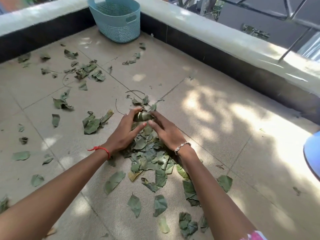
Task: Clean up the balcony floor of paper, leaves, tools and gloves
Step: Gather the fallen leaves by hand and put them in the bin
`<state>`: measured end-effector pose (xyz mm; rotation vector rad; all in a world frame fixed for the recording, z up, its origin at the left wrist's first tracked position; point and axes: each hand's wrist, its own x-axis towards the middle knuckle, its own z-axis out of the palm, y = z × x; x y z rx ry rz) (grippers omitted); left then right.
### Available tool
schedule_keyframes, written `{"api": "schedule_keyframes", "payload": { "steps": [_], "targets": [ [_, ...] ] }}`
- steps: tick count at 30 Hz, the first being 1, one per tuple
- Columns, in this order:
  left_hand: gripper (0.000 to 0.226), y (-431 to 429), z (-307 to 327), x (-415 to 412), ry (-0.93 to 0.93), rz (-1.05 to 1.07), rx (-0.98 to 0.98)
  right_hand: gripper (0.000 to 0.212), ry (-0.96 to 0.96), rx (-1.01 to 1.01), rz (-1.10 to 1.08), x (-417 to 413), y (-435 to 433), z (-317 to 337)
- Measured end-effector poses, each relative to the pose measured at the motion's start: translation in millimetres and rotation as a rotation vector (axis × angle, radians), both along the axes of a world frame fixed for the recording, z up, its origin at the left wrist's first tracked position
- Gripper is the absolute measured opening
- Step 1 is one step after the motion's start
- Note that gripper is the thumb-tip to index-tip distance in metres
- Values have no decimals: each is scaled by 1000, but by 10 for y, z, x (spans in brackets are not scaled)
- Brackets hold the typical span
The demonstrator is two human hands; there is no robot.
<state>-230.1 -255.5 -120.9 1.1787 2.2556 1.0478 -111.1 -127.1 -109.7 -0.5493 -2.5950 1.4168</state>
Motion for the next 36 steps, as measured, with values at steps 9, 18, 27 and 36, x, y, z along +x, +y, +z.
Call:
{"api": "schedule_keyframes", "payload": {
  "steps": [9,18,27,36],
  "targets": [
    [81,224,-40,-199,-3,27,13,58,-198,321,28,-334,310,-98],
    [66,358,-59,-226,-123,64,198,29,255,60,-396,-345,639,-52],
    [65,403,-130,-300,-180,86,158,70,-275,542,-440,-730,1575,-233],
    [68,945,-138,-508,152,-5,6,33,93,332,-212,-642,1412,-173]
  ]
}}
